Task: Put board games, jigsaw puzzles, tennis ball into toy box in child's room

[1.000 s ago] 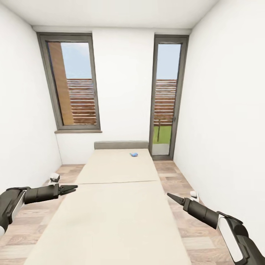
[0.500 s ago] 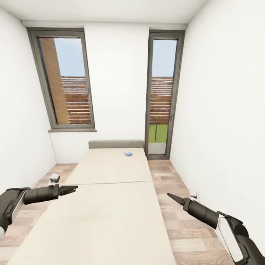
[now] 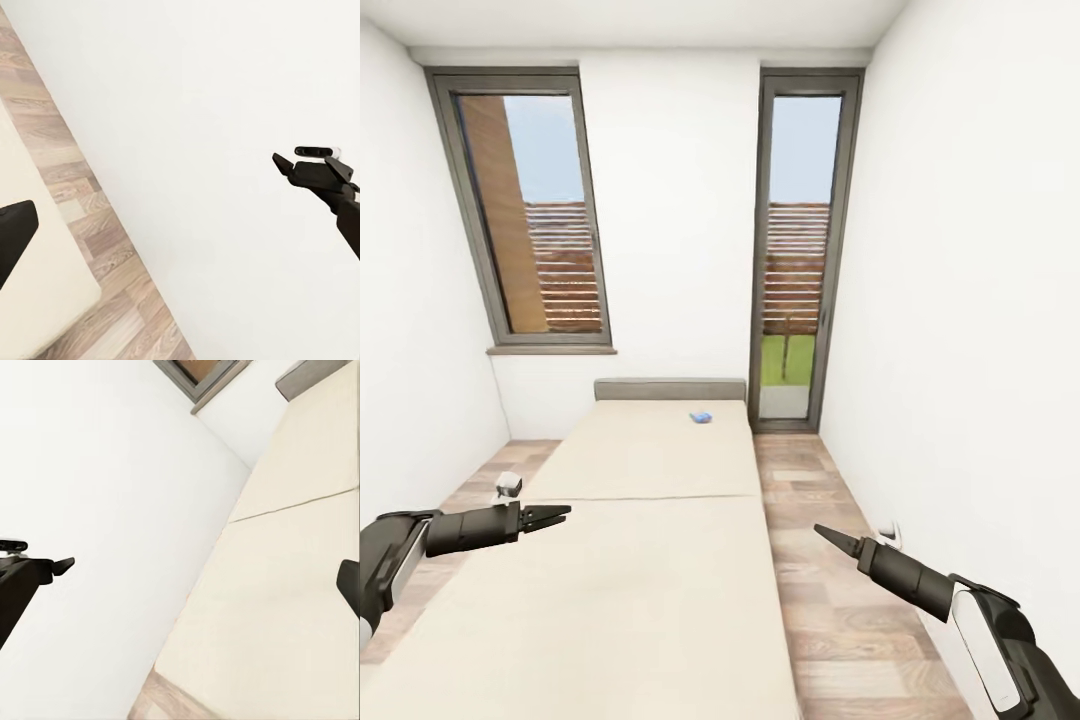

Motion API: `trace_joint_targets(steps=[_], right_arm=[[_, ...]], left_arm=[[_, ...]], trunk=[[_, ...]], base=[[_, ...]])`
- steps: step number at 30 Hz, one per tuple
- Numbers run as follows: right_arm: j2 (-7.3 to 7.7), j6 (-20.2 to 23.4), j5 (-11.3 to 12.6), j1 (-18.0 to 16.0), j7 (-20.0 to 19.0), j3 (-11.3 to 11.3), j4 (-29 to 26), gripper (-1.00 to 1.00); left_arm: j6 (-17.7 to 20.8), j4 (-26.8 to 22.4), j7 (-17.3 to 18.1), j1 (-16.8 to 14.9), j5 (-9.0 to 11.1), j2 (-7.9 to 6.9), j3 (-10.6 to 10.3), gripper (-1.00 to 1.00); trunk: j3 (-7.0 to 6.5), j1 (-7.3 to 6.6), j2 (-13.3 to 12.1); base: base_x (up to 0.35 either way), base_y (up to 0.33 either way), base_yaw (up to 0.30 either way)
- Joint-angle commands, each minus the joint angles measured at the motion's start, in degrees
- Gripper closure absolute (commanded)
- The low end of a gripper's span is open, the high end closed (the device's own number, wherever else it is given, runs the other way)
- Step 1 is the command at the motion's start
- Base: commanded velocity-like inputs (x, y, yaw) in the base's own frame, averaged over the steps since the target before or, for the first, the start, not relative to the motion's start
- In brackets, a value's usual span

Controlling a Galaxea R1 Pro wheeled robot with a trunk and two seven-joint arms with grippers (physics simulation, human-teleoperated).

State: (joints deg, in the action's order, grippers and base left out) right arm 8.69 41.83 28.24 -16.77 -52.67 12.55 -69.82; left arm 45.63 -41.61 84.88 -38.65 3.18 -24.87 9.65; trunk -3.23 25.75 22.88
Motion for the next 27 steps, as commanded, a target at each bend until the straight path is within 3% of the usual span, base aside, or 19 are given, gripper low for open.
trace_joint_targets(steps=[1, 8, 27], right_arm=[[0.01, 0.3, 0.2, 0.0, -0.1, 0.0, 0.0, -1.0], [-0.02, 0.3, 0.2, 0.0, 0.0, -0.1, 0.0, -1.0], [-0.08, 0.2, 0.1, 0.0, 0.0, -0.2, -0.1, -1.0]], left_arm=[[0.6, 0.0, 0.2, 0.0, 0.0, 0.0, 0.0, -1.0], [0.6, 0.0, 0.2, 0.0, 0.0, 0.0, 0.0, -1.0], [0.6, 0.0, 0.1, 0.1, 0.0, 0.07, 0.0, -1.0]], trunk=[[0.03, 0.03, 0.0], [0.04, 0.03, 0.0], [0.04, 0.03, 0.0]], base=[[0.106, -0.273, 0.019], [0.038, -0.099, 0.16], [0.002, -0.045, 0.284]])
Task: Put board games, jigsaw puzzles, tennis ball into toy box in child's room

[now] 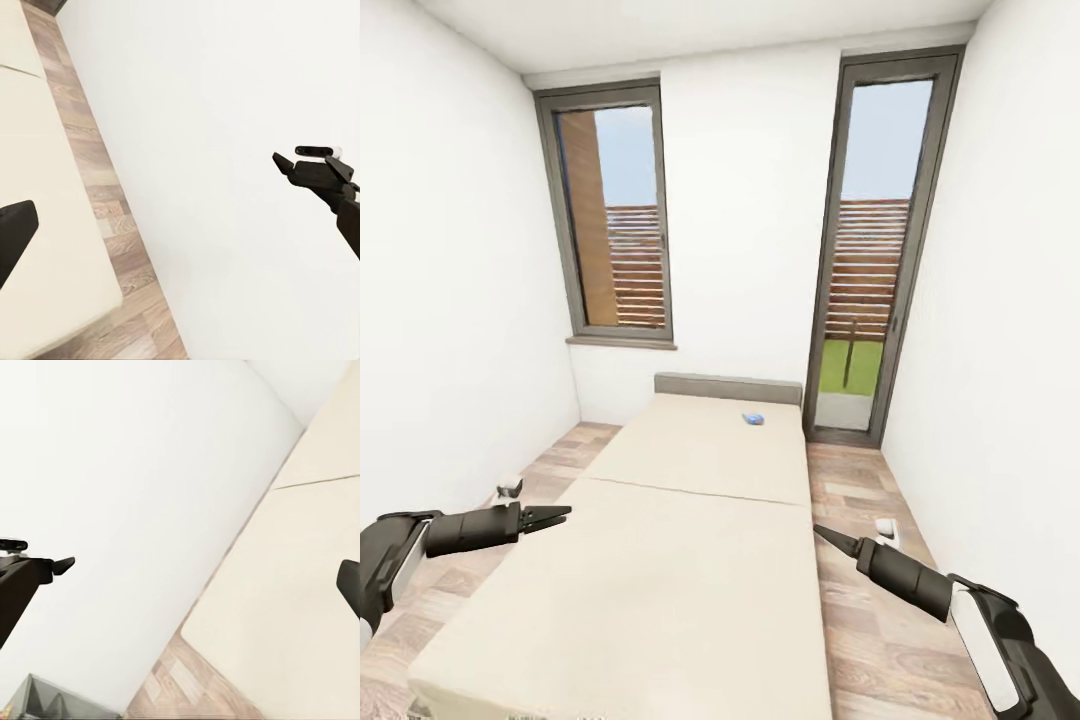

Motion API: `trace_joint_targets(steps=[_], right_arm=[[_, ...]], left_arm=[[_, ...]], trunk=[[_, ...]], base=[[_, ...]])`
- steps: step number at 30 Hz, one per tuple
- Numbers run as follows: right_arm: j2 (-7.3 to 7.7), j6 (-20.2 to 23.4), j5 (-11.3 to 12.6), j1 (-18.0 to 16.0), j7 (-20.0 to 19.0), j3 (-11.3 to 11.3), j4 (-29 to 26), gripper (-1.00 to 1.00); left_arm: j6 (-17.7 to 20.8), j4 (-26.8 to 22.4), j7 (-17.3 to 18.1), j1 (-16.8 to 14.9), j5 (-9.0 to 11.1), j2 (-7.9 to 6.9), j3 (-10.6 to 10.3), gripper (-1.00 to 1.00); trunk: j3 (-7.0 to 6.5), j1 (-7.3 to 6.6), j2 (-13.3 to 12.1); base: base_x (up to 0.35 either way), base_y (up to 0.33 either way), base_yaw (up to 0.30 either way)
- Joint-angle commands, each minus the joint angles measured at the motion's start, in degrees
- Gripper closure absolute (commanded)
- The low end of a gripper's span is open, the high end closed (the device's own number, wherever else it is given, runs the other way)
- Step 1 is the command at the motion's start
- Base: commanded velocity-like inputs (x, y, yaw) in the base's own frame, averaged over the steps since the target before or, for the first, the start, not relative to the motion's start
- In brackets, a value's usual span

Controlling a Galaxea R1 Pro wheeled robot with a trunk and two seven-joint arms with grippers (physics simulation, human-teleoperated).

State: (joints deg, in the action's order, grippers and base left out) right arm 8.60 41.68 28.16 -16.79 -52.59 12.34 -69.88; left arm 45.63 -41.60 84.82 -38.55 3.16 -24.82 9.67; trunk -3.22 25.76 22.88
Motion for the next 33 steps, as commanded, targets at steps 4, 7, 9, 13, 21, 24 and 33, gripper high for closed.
trace_joint_targets(steps=[4, 7, 9, 13, 21, 24, 33], right_arm=[[0.01, 0.3, 0.2, 0.0, -0.1, 0.0, 0.0, -1.0], [0.01, 0.3, 0.2, 0.0, -0.1, 0.0, 0.0, -1.0], [0.01, 0.3, 0.2, 0.0, -0.1, 0.0, 0.0, -1.0], [0.01, 0.3, 0.2, 0.0, -0.1, 0.0, 0.0, -1.0], [0.07, 0.4, 0.2, 0.0, -0.2, 0.0, 0.0, -1.0], [0.09, 0.5, 0.3, 0.0, -0.2, 0.0, 0.0, -1.0], [0.1, 0.5, 0.3, 0.0, -0.2, 0.0, 0.0, -1.0]], left_arm=[[0.6, 0.0, 0.2, 0.0, 0.0, 0.03, 0.0, -1.0], [0.6, 0.0, 0.2, 0.0, 0.0, 0.03, 0.0, -1.0], [0.6, 0.0, 0.2, 0.0, 0.0, -0.02, 0.0, -1.0], [0.6, 0.0, 0.3, 0.0, 0.0, -0.05, 0.0, -1.0], [0.6, 0.0, 0.3, 0.0, 0.0, -0.01, 0.0, -1.0], [0.6, 0.0, 0.4, 0.1, 0.0, 0.03, 0.0, -1.0], [0.4, 0.0, 1.0, 1.7, 0.3, -0.46, 0.3, -1.0]], trunk=[[0.03, 0.02, 0.0], [0.03, 0.02, 0.0], [0.03, 0.02, 0.0], [0.03, 0.02, 0.0], [0.03, 0.02, 0.0], [0.03, 0.02, 0.0], [0.03, 0.02, 0.0]], base=[[0.0, -0.247, 0.291], [0.0, -0.19, 0.291], [0.0, -0.07, 0.291], [0.0, -0.028, 0.291], [0.0, -0.005, 0.291], [0.0, -0.001, 0.291], [0.0, 0.0, 0.291]])
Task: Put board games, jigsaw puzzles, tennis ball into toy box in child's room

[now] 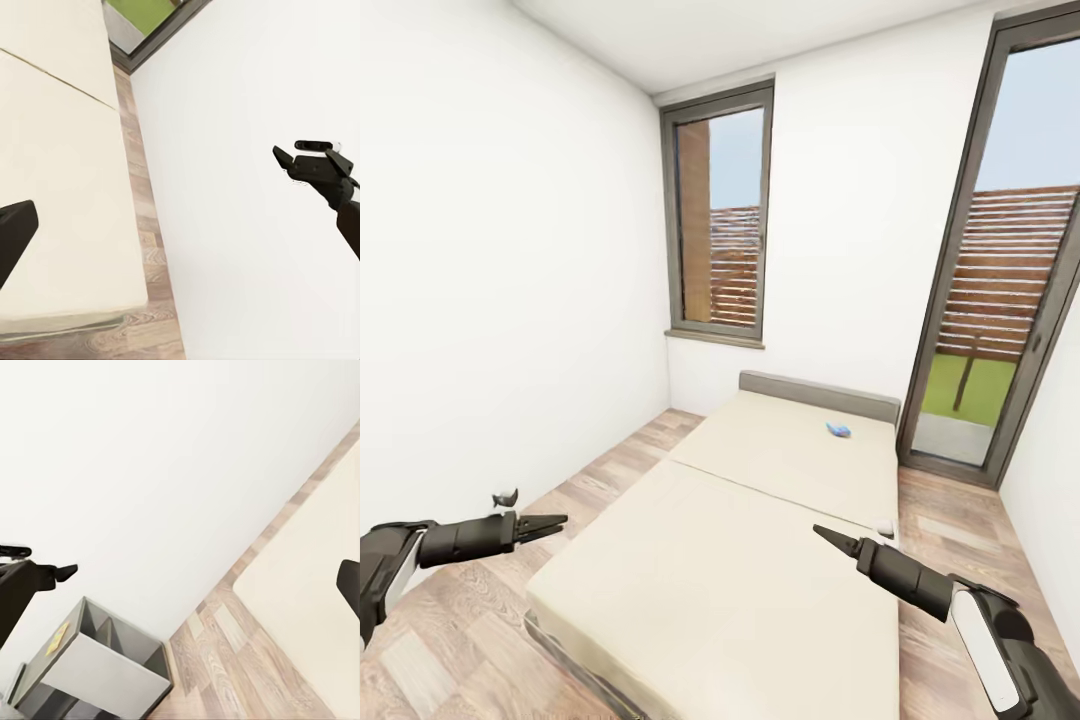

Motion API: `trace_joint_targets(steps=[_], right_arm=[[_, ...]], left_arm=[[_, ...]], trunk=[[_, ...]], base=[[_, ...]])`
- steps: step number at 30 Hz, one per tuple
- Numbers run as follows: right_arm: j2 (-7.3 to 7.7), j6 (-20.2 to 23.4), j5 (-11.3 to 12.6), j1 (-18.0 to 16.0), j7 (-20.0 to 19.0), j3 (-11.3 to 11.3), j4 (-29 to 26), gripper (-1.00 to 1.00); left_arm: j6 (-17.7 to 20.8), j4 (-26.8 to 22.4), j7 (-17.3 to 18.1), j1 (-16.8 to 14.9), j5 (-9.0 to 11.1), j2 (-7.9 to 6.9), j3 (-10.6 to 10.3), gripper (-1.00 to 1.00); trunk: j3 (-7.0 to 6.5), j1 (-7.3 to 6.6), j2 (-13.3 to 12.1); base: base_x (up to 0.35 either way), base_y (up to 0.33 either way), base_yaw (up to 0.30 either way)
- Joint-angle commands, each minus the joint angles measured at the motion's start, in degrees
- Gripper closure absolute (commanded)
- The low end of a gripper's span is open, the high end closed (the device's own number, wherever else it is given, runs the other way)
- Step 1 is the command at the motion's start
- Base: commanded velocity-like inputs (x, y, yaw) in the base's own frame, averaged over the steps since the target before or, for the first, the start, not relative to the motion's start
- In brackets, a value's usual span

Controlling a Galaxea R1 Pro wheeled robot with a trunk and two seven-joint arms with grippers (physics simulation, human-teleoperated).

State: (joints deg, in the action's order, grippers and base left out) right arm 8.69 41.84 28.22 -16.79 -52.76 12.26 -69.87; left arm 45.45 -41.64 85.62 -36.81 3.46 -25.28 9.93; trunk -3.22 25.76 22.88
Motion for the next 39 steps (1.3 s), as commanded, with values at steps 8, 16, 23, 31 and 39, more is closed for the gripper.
trace_joint_targets(steps=[8, 16, 23, 31, 39], right_arm=[[-0.13, 0.3, 0.3, 0.0, 0.5, -0.3, 0.0, -1.0], [-0.03, 0.3, 0.2, 0.0, 1.1, -2.3, -0.2, -1.0], [-0.02, 0.3, 0.2, 0.0, 1.1, -2.5, -0.2, -1.0], [-0.06, 0.3, 0.3, 0.0, 1.0, -2.3, 0.0, -1.0], [0.3, 0.6, 0.9, 0.0, 0.9, -1.9, 0.1, -1.0]], left_arm=[[0.5, 0.0, 0.3, 1.7, 0.2, 0.28, 0.0, -1.0], [0.5, -0.1, 0.3, 2.0, 0.2, 0.38, 0.0, -1.0], [0.6, -0.1, 0.3, 2.0, 0.2, 0.4, 0.0, -1.0], [0.8, -0.1, 0.4, 2.0, 0.5, 0.55, 0.1, -1.0], [2.6, -0.6, 0.8, 1.9, 2.2, 0.43, 2.4, -1.0]], trunk=[[0.02, 0.02, 0.0], [0.02, 0.02, 0.0], [0.02, 0.02, 0.0], [0.02, 0.02, 0.0], [0.02, 0.02, 0.0]], base=[[0.0, 0.0, 0.291], [0.0, 0.0, 0.291], [-0.08, -0.045, 0.291], [-0.072, -0.025, 0.291], [-0.013, -0.003, 0.291]])
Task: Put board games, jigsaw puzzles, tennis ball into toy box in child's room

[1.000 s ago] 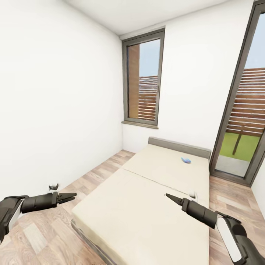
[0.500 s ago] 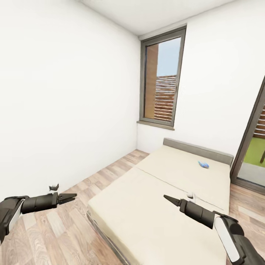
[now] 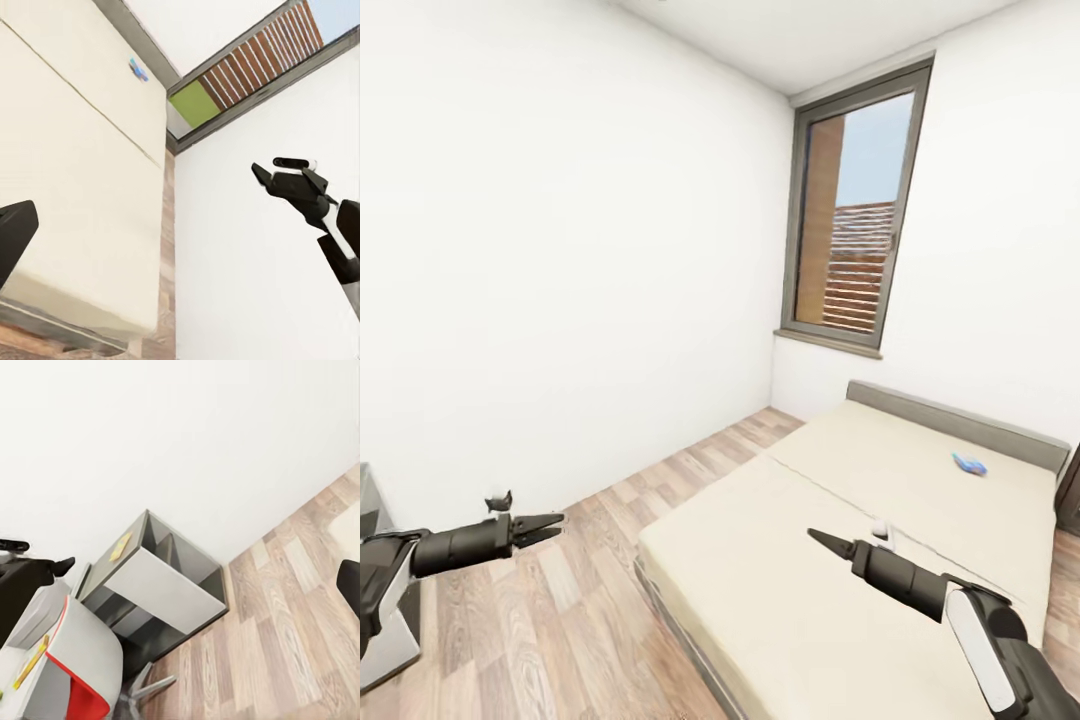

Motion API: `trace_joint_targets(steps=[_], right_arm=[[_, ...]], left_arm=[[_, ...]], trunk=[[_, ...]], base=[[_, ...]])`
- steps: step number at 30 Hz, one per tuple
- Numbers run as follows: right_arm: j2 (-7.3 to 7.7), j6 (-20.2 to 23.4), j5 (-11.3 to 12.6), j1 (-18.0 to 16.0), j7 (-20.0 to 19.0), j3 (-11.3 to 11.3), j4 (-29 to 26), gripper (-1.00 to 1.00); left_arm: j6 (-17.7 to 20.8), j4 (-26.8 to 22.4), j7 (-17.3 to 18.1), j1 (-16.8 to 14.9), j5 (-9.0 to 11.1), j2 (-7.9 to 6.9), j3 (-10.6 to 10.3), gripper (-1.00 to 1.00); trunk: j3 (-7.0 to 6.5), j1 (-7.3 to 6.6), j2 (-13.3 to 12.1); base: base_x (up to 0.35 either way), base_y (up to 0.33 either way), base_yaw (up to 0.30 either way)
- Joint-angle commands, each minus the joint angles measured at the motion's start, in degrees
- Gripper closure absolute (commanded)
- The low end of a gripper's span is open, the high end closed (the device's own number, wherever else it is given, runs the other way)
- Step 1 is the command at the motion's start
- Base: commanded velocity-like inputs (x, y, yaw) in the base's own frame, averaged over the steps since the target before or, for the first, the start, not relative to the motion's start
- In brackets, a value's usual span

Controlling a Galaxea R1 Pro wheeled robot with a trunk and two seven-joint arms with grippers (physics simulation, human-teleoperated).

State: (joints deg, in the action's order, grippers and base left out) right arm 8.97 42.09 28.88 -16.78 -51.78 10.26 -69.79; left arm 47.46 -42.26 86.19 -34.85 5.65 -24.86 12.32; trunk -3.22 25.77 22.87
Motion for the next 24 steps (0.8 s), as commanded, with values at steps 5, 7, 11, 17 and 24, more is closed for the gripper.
trace_joint_targets(steps=[5, 7, 11, 17, 24], right_arm=[[-0.11, 0.4, 0.1, 0.0, -0.1, 0.0, -0.1, -1.0], [-0.19, 0.3, -0.1, 0.0, -0.1, -0.1, 0.0, -1.0], [-0.23, 0.4, -0.3, 0.0, -0.1, -0.1, -0.1, -1.0], [-0.12, 0.4, -0.2, 0.0, -0.1, 0.1, 0.0, -1.0], [-0.17, 0.4, -0.2, 0.0, -0.1, 0.3, 0.0, -1.0]], left_arm=[[0.9, 0.0, 1.2, 0.0, 1.3, 0.01, 2.1, -1.0], [0.8, 0.0, 1.8, 0.0, 1.5, 0.04, 2.4, -1.0], [0.6, 0.1, 2.6, 0.1, 1.6, 0.13, 2.7, -1.0], [0.6, 0.1, 2.9, 0.1, 1.6, 0.13, 2.8, -1.0], [0.7, 0.1, 3.0, 0.1, 1.7, 0.04, 2.9, -1.0]], trunk=[[0.03, 0.02, 0.0], [0.03, 0.02, 0.0], [0.03, 0.02, 0.0], [0.03, 0.02, 0.0], [0.03, 0.02, 0.0]], base=[[-0.133, 0.0, 0.291], [-0.24, 0.0, 0.291], [-0.131, 0.0, 0.291], [-0.04, 0.0, 0.291], [-0.178, 0.0, 0.269]])
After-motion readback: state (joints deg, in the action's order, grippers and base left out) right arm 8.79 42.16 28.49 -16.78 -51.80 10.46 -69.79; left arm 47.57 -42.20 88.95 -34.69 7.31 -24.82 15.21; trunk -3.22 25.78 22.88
